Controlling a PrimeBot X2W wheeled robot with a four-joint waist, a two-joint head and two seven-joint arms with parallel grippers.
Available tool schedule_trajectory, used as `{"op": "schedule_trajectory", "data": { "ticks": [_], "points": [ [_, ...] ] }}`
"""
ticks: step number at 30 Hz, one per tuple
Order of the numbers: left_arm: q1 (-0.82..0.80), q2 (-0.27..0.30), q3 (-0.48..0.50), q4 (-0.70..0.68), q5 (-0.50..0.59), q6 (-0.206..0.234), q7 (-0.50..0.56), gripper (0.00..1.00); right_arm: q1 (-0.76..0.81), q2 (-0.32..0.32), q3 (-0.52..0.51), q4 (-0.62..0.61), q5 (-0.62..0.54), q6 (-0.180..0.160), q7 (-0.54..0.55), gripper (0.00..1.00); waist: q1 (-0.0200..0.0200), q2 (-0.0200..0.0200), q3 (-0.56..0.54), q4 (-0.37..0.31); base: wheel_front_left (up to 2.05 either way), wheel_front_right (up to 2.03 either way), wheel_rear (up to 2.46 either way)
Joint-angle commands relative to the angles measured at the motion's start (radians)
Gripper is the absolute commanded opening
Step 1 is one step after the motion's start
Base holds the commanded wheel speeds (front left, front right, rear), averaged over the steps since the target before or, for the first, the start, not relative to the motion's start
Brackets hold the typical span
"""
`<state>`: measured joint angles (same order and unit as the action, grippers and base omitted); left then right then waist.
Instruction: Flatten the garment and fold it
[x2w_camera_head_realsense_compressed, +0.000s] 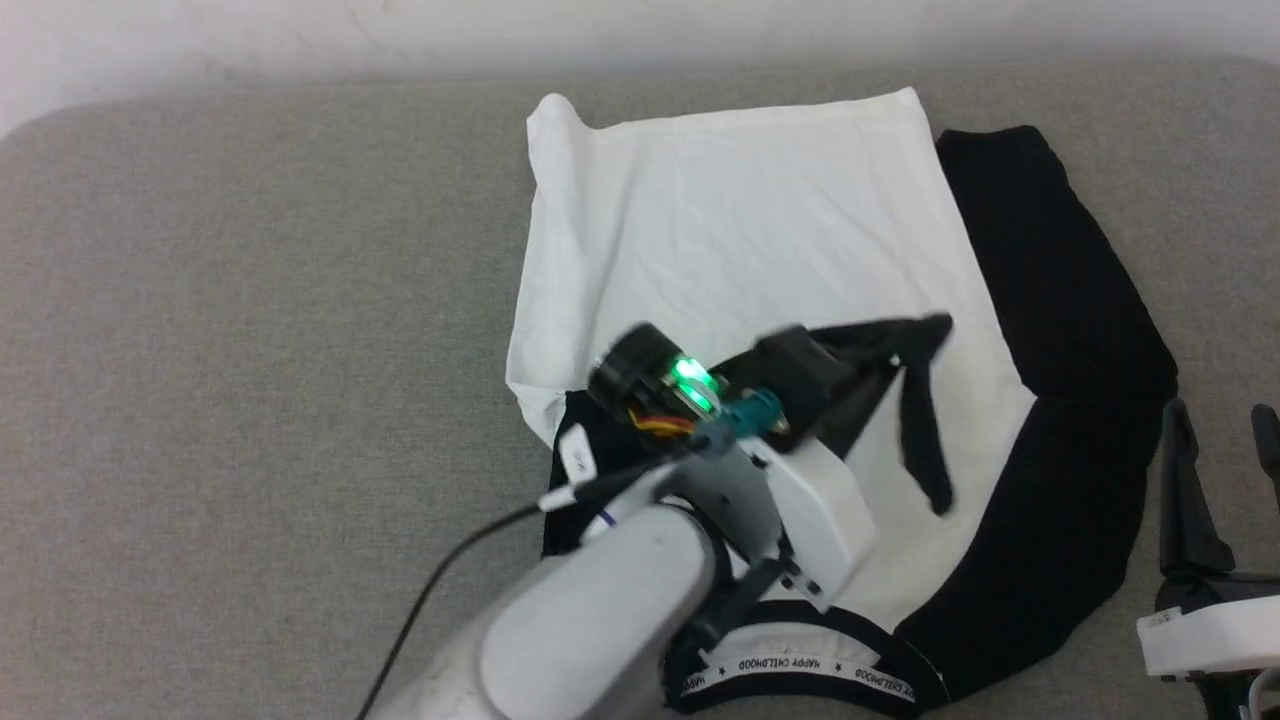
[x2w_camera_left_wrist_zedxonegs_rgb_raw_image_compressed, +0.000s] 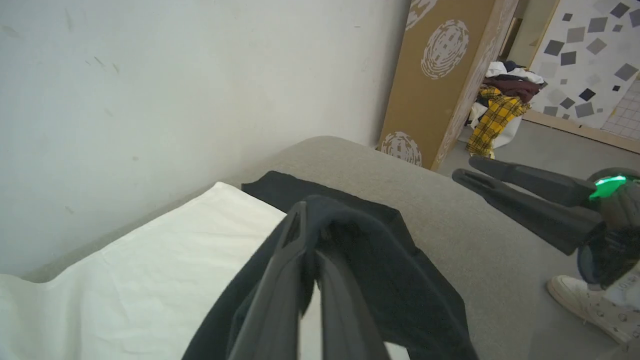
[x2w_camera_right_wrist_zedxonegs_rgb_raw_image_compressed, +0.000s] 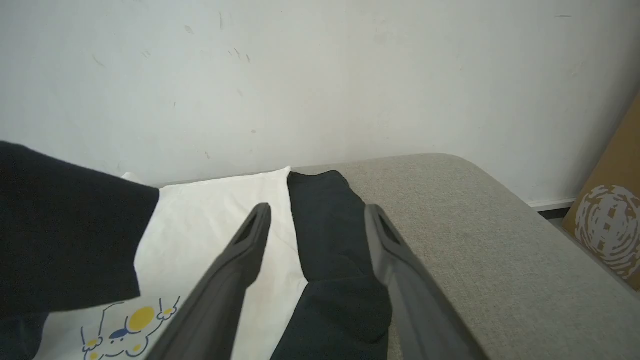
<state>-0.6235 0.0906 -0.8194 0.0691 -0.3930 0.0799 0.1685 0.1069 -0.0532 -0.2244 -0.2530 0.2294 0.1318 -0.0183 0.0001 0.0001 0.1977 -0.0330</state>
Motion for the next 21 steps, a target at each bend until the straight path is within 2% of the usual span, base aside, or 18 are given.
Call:
{"op": "schedule_trajectory", "data": {
  "ticks": [1,5,11,14,17,21],
  "points": [
    [0.012,-0.017,-0.029,0.055,0.006,-0.005,-0.035,0.0,-0.016,0.003,-0.002,-0.009,-0.002,-0.001,0.002,1.0,-0.0001,-0.0001,0.019,-0.004,0.0,0.0,0.0],
    [0.005,-0.034,-0.075,0.142,0.005,0.003,-0.087,0.0,-0.023,0.003,0.003,-0.013,-0.004,-0.001,0.004,1.0,-0.0001,-0.0001,0.038,-0.007,0.0,0.0,0.0],
    [-0.012,-0.04,-0.206,0.289,-0.019,0.037,-0.154,0.0,-0.036,0.003,0.019,-0.006,-0.005,-0.001,0.006,1.0,-0.0001,-0.0001,0.065,-0.016,0.0,0.0,0.0],
    [-0.023,-0.04,-0.286,0.357,-0.039,0.047,-0.128,0.0,-0.042,0.003,0.026,-0.002,-0.006,-0.001,0.005,1.0,-0.0001,-0.0001,0.073,-0.021,0.0,0.0,0.0],
    [-0.031,-0.04,-0.358,0.409,-0.078,0.021,-0.052,0.0,-0.044,0.003,0.027,0.001,-0.009,-0.001,0.005,1.0,-0.0001,-0.0001,0.078,-0.024,0.0,0.0,0.0],
    [-0.03,-0.04,-0.398,0.417,-0.131,0.01,-0.048,0.0,-0.046,0.003,0.031,0.006,-0.012,-0.001,0.005,1.0,-0.0001,-0.0001,0.077,-0.028,0.0,0.0,0.0]
  ]
}}
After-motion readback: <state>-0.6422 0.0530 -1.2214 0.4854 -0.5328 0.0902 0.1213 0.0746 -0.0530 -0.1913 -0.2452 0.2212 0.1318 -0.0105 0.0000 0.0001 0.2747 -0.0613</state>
